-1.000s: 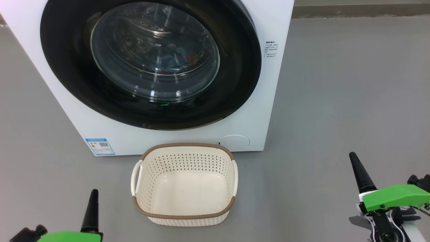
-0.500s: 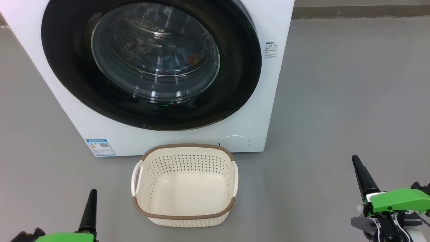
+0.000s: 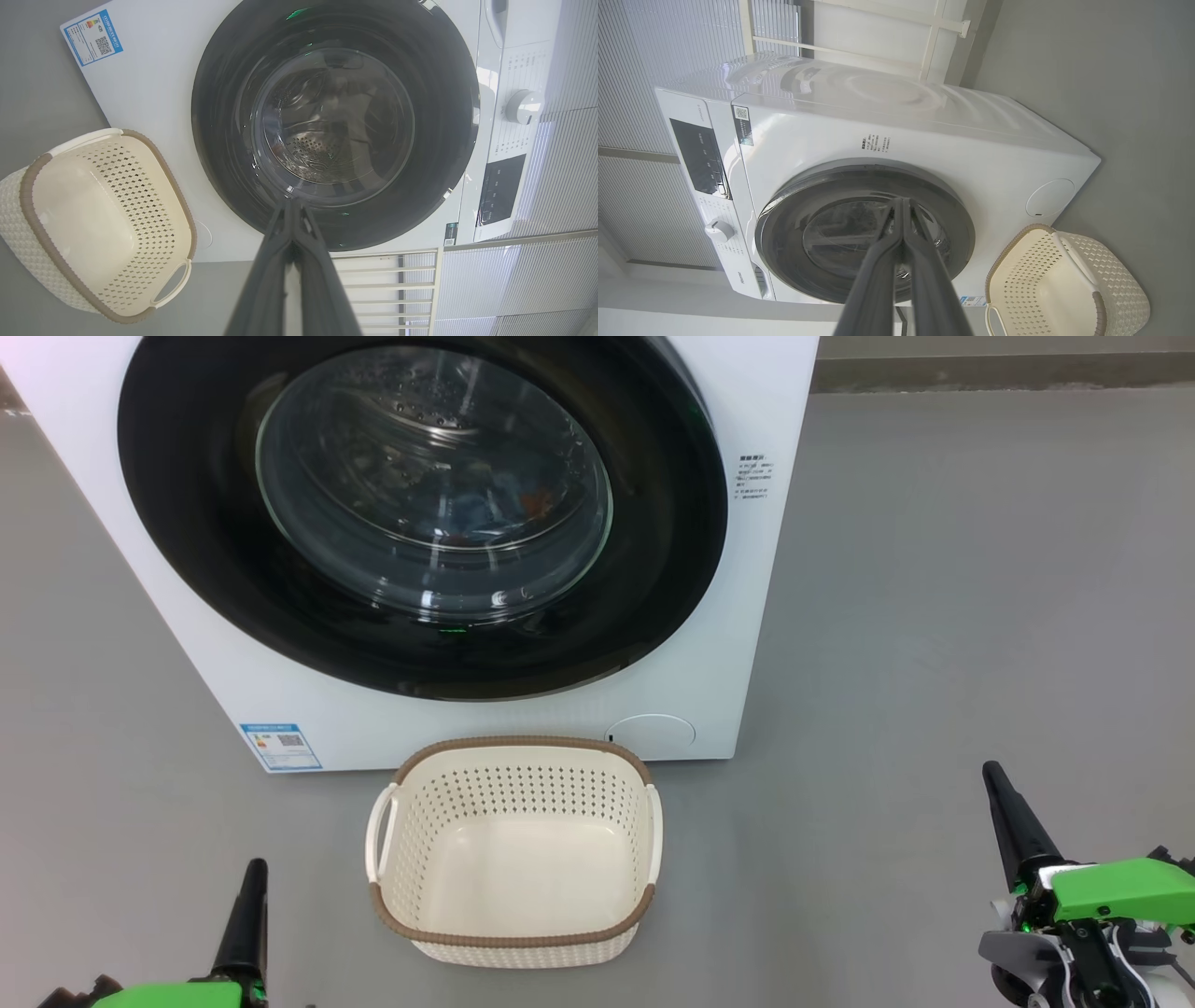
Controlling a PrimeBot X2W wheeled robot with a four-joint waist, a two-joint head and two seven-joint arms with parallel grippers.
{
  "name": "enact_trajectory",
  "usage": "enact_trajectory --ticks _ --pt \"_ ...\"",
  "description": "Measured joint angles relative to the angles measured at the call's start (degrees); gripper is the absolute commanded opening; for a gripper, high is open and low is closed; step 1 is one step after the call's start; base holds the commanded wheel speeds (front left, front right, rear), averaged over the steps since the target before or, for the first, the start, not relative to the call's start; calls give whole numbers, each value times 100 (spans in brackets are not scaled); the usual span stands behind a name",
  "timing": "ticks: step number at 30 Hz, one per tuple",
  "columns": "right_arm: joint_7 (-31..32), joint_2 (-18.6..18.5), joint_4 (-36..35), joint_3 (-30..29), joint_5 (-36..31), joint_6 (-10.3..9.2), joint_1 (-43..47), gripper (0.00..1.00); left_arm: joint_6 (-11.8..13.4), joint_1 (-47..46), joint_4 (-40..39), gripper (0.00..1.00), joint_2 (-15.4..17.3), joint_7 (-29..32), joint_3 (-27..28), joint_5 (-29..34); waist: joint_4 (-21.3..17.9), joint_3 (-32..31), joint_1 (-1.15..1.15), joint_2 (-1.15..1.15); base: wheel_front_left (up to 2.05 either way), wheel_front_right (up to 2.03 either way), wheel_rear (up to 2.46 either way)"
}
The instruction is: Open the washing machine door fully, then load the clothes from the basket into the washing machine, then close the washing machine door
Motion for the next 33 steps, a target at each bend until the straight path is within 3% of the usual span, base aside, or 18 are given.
enact_trajectory --ticks 13,33 --pt "219 134 -88 -275 624 0 41 0 -51 -11 -36 0 -81 203 163 -632 6 -18 0 0 0 0 0" --pt "219 160 -93 -288 643 -10 112 0 -51 -12 -37 0 -93 203 172 -649 6 -18 0 0 0 0 0"
